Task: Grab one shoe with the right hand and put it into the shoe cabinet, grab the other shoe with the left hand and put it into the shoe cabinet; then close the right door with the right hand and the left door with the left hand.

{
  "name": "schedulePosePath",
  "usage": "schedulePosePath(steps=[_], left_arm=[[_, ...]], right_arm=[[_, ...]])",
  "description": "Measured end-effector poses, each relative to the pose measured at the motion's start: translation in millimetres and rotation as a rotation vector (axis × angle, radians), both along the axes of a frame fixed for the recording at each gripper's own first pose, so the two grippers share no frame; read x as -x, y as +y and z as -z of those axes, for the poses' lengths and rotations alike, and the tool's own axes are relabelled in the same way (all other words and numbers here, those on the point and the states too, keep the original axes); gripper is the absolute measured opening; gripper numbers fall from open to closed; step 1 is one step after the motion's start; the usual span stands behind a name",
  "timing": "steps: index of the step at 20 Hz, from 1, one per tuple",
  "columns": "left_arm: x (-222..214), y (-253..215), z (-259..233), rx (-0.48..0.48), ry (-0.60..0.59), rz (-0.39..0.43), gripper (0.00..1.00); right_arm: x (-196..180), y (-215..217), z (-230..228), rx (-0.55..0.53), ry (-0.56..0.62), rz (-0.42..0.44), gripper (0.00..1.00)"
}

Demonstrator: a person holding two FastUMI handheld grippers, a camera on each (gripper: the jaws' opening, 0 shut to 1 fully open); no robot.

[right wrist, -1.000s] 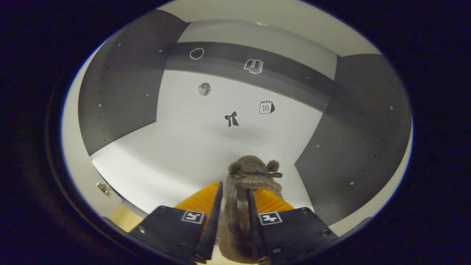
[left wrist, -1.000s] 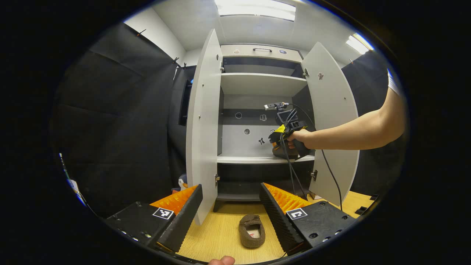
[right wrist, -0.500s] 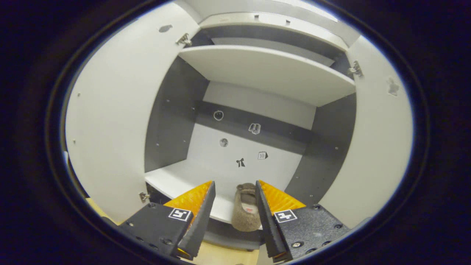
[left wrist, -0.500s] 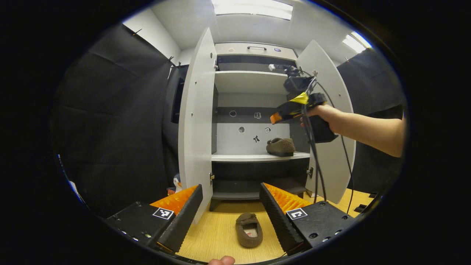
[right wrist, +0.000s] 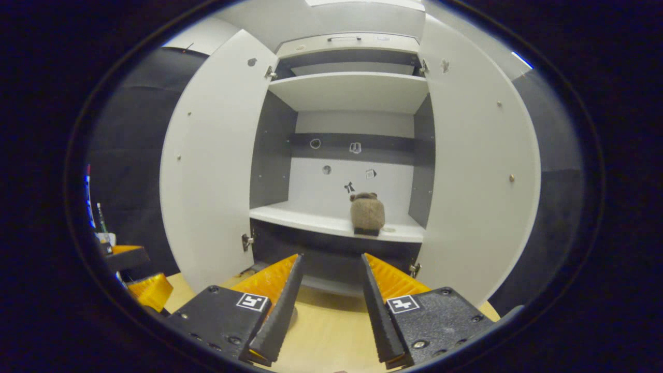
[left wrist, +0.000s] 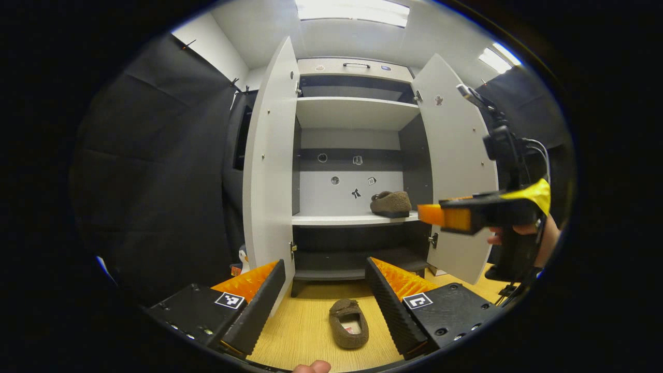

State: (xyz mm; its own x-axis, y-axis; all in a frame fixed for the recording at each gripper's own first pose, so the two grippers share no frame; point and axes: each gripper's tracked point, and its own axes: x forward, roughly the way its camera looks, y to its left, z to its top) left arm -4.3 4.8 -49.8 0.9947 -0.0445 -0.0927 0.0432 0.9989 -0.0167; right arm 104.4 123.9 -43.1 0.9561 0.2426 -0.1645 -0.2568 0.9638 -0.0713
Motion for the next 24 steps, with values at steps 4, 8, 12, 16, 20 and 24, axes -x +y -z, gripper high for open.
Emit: schedulePosePath(steps=[4, 8, 12, 16, 20, 24], left_arm=[[0, -9, 10, 0.005, 0.023, 0.017, 0.95], [-5, -18, 28, 0.016, 0.058, 0.033, 0.95], [-15, -21, 65, 0.010, 0.158, 0.041, 0.95], [-34, -22, 128, 0.055, 0.369, 0.067, 0.95], [-52, -27, 197, 0.171, 0.609, 0.062, 0.95], [-72, -20, 246, 0.152, 0.708, 0.022, 0.96]], right_arm=[[40, -24, 39, -0.050, 0.016, 0.047, 0.76], [63, -51, 48, -0.072, -0.038, 0.133, 0.83], [74, -68, 36, -0.095, -0.052, 0.171, 0.88], [84, -89, 14, -0.072, -0.115, 0.202, 0.87], [93, -102, 0, -0.087, -0.135, 0.214, 0.87], [101, -117, -7, -0.029, -0.165, 0.248, 0.87]])
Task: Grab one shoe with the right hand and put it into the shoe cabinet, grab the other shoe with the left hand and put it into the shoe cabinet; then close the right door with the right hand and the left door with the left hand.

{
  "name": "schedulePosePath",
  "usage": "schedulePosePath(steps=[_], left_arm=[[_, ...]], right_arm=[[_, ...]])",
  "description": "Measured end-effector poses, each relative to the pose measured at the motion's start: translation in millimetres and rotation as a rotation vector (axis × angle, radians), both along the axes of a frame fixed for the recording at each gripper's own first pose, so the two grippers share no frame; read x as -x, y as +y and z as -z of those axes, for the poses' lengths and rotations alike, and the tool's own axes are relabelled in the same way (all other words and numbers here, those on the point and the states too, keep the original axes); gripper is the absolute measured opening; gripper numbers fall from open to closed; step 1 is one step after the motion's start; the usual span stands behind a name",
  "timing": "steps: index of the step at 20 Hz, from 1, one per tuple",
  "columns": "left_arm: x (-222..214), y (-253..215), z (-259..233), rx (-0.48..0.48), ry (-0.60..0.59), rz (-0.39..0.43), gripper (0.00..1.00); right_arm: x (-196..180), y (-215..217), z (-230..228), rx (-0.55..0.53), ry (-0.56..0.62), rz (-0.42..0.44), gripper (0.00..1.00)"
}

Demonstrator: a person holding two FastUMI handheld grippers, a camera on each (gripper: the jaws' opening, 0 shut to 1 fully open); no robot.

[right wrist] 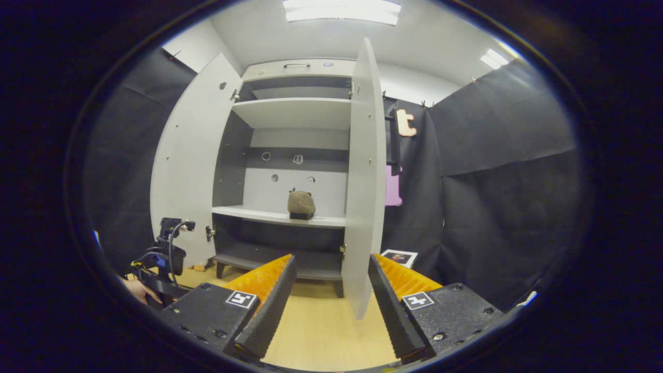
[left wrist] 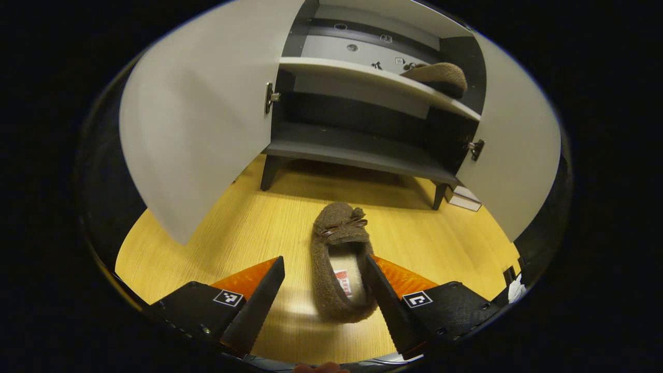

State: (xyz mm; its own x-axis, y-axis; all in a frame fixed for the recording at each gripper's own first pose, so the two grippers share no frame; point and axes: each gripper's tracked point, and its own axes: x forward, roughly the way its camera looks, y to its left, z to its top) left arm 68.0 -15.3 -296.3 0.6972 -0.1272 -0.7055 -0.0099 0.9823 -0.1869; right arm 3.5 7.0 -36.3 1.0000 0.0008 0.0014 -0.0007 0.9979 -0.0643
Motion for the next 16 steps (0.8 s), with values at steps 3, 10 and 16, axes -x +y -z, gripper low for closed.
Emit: schedulePosePath(steps=[3, 10, 16], left_arm=[[-13, 5, 31, 0.003, 0.066, -0.024, 0.95], [-27, -4, 60, 0.047, 0.076, -0.024, 0.90], [-38, -8, 65, 0.061, 0.053, -0.103, 0.38]], right_arm=[[3, -2, -2, 0.011, 0.002, 0.007, 0.88], [-3, -7, 4, 0.069, 0.024, 0.015, 0.87], [-11, -3, 13, 0.076, 0.059, -0.002, 0.88]])
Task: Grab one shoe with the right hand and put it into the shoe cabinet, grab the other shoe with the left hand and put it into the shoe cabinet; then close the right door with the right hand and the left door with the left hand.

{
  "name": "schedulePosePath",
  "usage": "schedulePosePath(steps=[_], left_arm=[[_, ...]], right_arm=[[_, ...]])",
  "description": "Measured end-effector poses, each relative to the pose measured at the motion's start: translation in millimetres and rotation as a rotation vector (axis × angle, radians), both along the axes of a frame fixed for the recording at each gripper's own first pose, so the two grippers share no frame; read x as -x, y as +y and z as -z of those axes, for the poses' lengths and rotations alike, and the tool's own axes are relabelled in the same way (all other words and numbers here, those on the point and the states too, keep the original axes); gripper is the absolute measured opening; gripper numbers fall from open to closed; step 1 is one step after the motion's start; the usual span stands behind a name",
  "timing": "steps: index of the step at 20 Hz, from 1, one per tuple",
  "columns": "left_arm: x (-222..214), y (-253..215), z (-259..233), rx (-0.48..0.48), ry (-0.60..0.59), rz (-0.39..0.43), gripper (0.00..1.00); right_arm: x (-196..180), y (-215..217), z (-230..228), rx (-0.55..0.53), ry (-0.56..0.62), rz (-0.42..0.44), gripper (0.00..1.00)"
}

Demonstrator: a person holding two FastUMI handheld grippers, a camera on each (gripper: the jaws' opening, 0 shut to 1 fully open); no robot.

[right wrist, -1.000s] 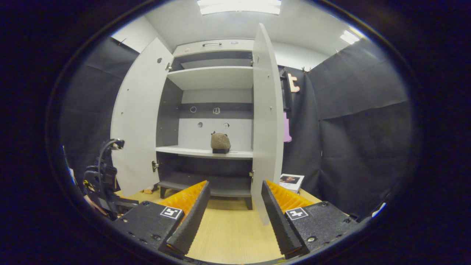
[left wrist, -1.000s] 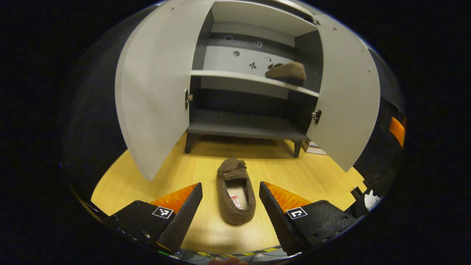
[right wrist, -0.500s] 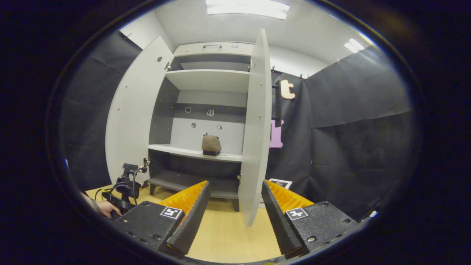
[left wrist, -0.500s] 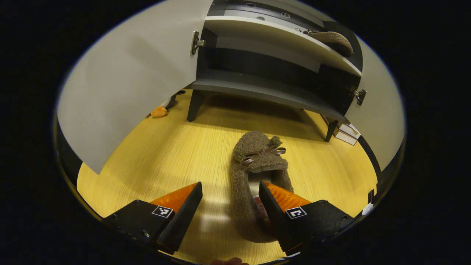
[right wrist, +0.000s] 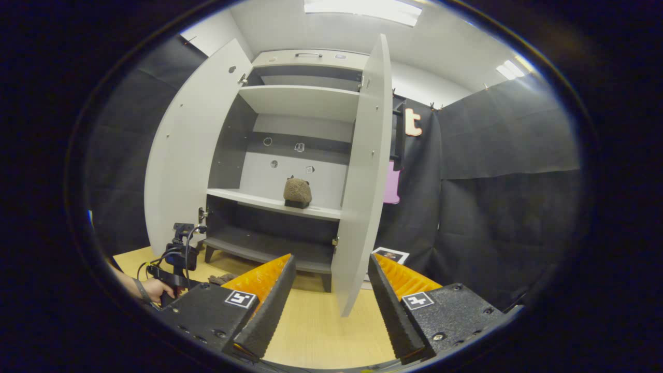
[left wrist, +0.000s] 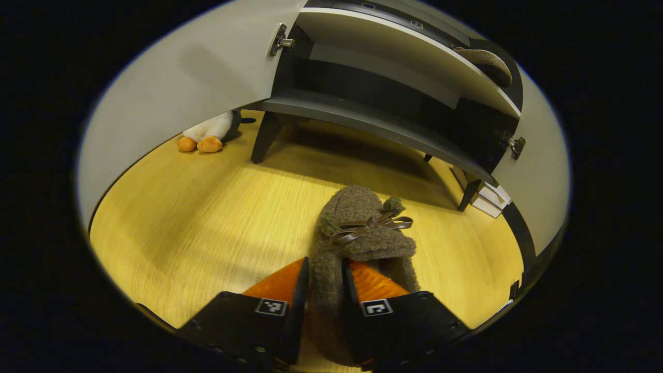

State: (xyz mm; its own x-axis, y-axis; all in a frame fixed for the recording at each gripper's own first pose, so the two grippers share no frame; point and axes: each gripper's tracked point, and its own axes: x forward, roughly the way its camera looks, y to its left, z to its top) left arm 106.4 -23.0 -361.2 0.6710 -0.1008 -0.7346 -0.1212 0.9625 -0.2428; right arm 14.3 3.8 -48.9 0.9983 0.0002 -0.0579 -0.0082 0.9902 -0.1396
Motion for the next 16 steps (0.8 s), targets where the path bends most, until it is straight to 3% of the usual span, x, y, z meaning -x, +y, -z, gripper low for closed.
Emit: schedulePosePath(steps=[2, 3, 6, 10, 12, 16], left_arm=[[-2, 1, -3, -0.027, -0.022, -0.013, 0.08], [1, 0, -10, -0.016, -0.031, -0.015, 0.02], [8, -4, -59, -0.028, -0.136, -0.007, 0.00], [-6, -9, -176, -0.055, -0.349, 0.018, 0.00], [-26, -13, -232, -0.041, -0.431, 0.018, 0.00], [-96, -20, -304, 0.037, -0.483, -0.024, 0.00]], right_arm=[[-3, 3, 1, -0.017, 0.004, -0.014, 0.88], [-5, 4, 1, -0.023, 0.005, -0.018, 0.88], [-8, 5, -4, -0.023, -0.009, -0.029, 0.88], [-12, 9, -3, -0.038, -0.012, -0.042, 0.88], [-12, 12, -4, -0.052, -0.011, -0.052, 0.88], [-9, 13, -10, -0.060, -0.028, -0.063, 0.88]])
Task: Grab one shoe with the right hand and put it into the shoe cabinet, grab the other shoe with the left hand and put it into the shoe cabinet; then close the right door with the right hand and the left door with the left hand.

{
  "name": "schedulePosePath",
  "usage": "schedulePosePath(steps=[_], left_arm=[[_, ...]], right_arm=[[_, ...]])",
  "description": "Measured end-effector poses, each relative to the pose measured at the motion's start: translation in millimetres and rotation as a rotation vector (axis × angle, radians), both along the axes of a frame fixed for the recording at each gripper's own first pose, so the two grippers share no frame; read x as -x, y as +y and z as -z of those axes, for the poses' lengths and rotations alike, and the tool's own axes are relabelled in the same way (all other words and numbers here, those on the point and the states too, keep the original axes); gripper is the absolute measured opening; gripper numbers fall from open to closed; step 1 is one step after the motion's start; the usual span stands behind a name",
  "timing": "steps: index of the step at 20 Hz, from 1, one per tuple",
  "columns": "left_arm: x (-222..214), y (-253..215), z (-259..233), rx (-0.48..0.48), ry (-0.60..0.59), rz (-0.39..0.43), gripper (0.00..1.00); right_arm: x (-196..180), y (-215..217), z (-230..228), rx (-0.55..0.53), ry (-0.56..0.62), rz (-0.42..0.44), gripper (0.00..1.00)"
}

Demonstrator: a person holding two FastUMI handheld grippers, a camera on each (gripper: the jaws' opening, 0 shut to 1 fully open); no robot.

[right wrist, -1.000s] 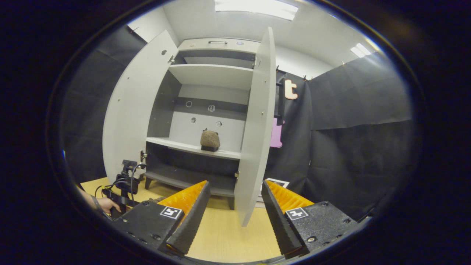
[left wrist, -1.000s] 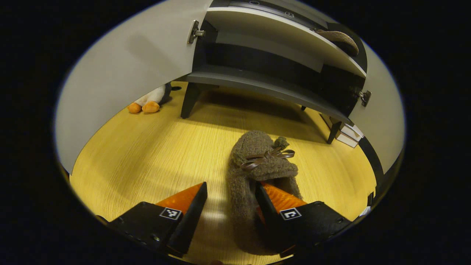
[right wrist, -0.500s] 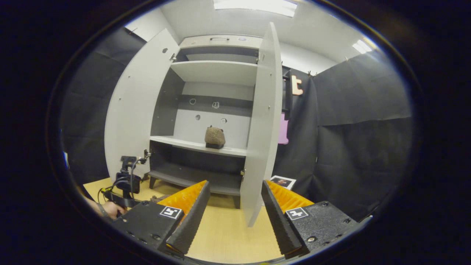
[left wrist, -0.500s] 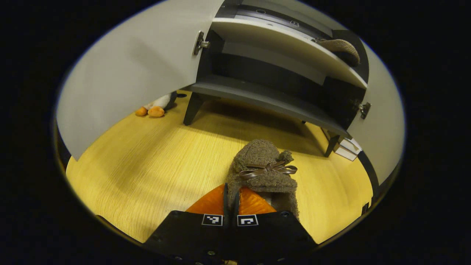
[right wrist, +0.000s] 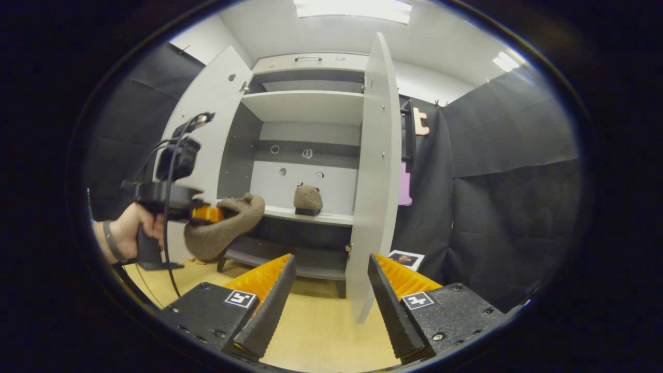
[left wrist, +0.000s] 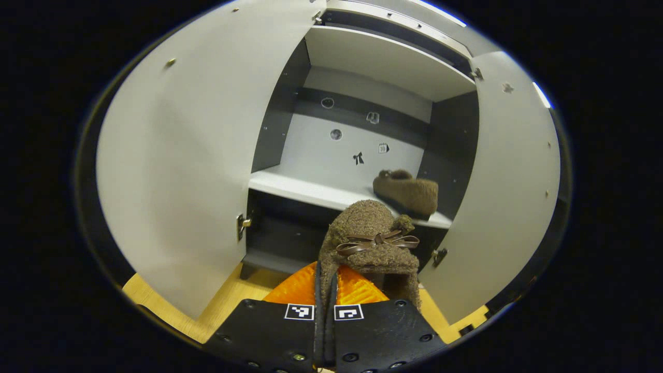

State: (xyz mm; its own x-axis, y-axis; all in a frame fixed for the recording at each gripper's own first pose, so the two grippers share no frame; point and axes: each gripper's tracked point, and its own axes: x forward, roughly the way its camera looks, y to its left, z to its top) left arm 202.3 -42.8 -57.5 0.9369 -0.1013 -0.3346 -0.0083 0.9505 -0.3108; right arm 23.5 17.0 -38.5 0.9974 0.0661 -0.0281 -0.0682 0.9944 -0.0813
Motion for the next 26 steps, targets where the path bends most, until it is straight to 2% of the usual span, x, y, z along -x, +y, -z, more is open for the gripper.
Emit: schedulePosePath(steps=[4, 7, 13, 16, 18, 19, 20, 21, 22, 23, 25, 26], left_arm=[[-89, -1, -39, 0.015, -0.006, -0.023, 0.00], [-145, -2, -27, 0.037, 0.063, -0.013, 0.00], [-199, 2, 3, -0.012, 0.205, -0.071, 0.00], [-208, -1, 13, 0.048, 0.297, -0.067, 0.00], [-209, -2, 14, 0.068, 0.319, -0.042, 0.04], [-210, -2, 15, 0.071, 0.319, -0.041, 0.00], [-209, -2, 14, 0.080, 0.321, -0.034, 0.09], [-209, -5, 12, 0.092, 0.318, -0.019, 0.02], [-207, -6, 11, 0.094, 0.322, -0.009, 0.21], [-205, -5, 12, 0.087, 0.331, -0.003, 0.29], [-200, -3, 5, 0.072, 0.338, 0.005, 0.36], [-195, 0, -2, 0.072, 0.333, 0.005, 0.36]], right_arm=[[9, -4, -2, -0.002, -0.008, 0.007, 0.88], [14, -8, 0, -0.010, 0.008, 0.015, 0.88], [19, -18, -11, -0.012, -0.012, 0.040, 0.88], [20, -22, -5, -0.017, 0.005, 0.055, 0.88], [18, -23, -1, -0.029, 0.016, 0.058, 0.88], [17, -23, -2, -0.033, 0.015, 0.057, 0.88], [15, -24, -3, -0.034, 0.011, 0.058, 0.88], [14, -24, -3, -0.035, 0.009, 0.057, 0.88], [13, -23, -3, -0.035, 0.009, 0.055, 0.88], [13, -22, -3, -0.038, 0.009, 0.051, 0.88], [12, -21, -2, -0.045, 0.010, 0.044, 0.88], [12, -20, -2, -0.050, 0.010, 0.042, 0.88]])
